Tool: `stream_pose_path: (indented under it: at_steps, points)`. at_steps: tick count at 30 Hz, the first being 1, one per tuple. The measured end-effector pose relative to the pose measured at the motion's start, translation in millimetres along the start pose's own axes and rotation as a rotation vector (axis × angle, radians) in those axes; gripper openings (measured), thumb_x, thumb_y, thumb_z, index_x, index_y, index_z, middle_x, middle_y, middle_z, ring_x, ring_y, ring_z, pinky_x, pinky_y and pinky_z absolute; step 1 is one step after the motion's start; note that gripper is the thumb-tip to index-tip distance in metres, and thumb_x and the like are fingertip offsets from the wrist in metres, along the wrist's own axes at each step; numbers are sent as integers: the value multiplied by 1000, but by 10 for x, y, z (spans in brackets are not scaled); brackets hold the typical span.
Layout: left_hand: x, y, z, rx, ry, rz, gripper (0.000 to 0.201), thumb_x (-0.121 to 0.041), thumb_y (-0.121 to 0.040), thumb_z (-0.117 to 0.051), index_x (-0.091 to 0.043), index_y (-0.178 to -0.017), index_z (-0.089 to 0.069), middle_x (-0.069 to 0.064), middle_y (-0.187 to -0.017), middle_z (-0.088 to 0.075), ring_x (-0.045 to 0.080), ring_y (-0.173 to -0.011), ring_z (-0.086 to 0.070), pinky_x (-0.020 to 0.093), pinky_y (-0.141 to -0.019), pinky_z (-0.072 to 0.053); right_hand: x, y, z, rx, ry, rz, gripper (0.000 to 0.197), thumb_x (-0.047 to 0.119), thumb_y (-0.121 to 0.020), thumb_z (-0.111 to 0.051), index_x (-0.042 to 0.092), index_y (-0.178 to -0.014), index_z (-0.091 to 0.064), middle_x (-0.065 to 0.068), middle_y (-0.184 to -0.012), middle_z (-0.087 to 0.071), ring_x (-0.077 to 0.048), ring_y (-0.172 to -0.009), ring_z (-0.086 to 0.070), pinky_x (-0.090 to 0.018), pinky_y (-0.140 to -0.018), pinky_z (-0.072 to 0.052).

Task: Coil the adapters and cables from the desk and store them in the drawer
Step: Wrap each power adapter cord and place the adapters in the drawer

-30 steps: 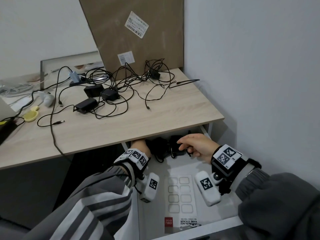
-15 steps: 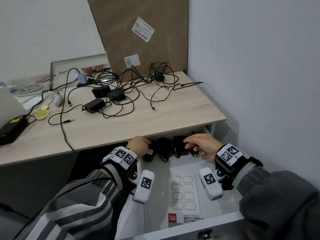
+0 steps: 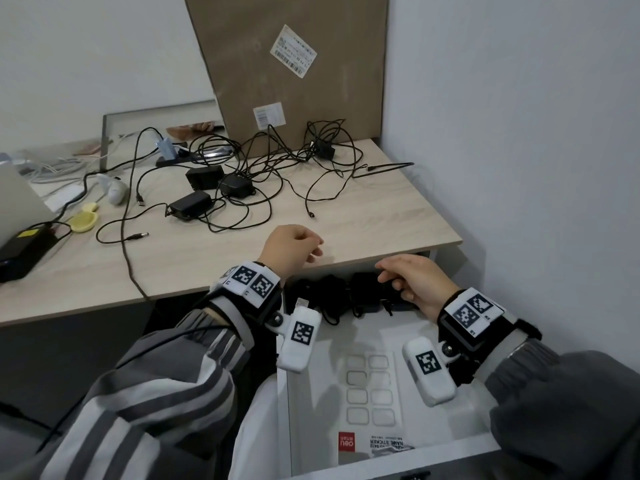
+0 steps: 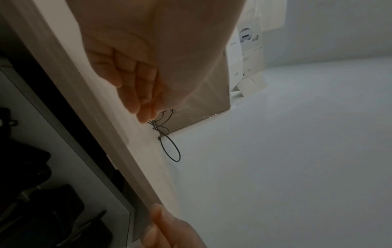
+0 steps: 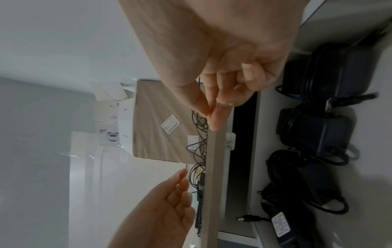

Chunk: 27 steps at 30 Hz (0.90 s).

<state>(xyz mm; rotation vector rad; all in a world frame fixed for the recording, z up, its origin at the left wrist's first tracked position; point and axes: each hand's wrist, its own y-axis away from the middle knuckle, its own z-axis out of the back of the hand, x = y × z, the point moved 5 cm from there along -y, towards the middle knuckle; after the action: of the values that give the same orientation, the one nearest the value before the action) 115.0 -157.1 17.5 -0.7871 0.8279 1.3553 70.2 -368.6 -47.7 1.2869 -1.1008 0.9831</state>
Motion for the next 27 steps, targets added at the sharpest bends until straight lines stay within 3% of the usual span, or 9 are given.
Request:
stream_pose_path:
  at_steps: [5,8,10,12,17,19,23,27]
  points:
    - [-62,-256,219,-69,65,-5,19,-9,-93,-49,-7,-93,-68,0,-77,-66,9,-63,-57,9,-51,-42,352,-39,-48,-28,-14,49,12,14,-91,-56,11,-85,-66,0,-69,-65,-7,-53,-43,-15,-38,-28]
    - [11,-453,517,-155,54,17,18,-9,-91,-49,-15,-88,-66,-1,-82,-66,11,-69,-59,19,-60,-44,709,-155,-225,-6,64,99,12,15,-90,-57,13,-83,-67,1,-69,-66,-6,-53,-44,-14,-40,-29]
    - [110,-597,784,-234,36,39,16,-10,-88,-53,-21,-85,-64,-2,-84,-65,18,-80,-62,29,-72,-51,926,-279,-406,12,110,114,10,16,-88,-59,13,-82,-67,2,-68,-67,-6,-53,-44,-15,-42,-29]
    - [253,-742,1081,-316,-30,99,16,-11,-86,-55,-20,-93,-65,1,-94,-66,24,-92,-61,37,-86,-51,1082,-417,-611,29,125,119,9,16,-87,-60,14,-81,-66,2,-68,-67,-7,-53,-44,-17,-43,-28]
    - [635,-1051,1831,-529,-333,266,35,-17,-85,-60,-14,-120,-62,12,-120,-63,31,-109,-58,38,-94,-48,1151,-659,-1090,82,82,84,11,16,-89,-59,14,-81,-67,2,-65,-67,-7,-54,-44,-19,-48,-29]
    - [724,-1155,1972,-490,-478,318,40,-18,-86,-60,-11,-126,-58,15,-124,-59,35,-114,-55,39,-97,-46,1077,-709,-1220,110,84,61,12,16,-89,-58,14,-83,-67,3,-64,-67,-7,-54,-45,-19,-49,-30]
    - [1011,-1447,1980,-270,-592,369,38,-28,-88,-61,-8,-120,-58,17,-119,-62,36,-109,-58,38,-90,-46,930,-771,-1325,123,96,19,12,16,-90,-57,14,-84,-67,2,-67,-67,-8,-56,-46,-18,-48,-31]
    - [1160,-1528,2066,-305,-741,457,49,-41,-83,-62,-10,-120,-55,18,-124,-51,38,-114,-50,42,-94,-43,837,-776,-1324,116,94,-7,11,16,-88,-59,16,-81,-68,1,-69,-68,-7,-55,-46,-18,-47,-31]
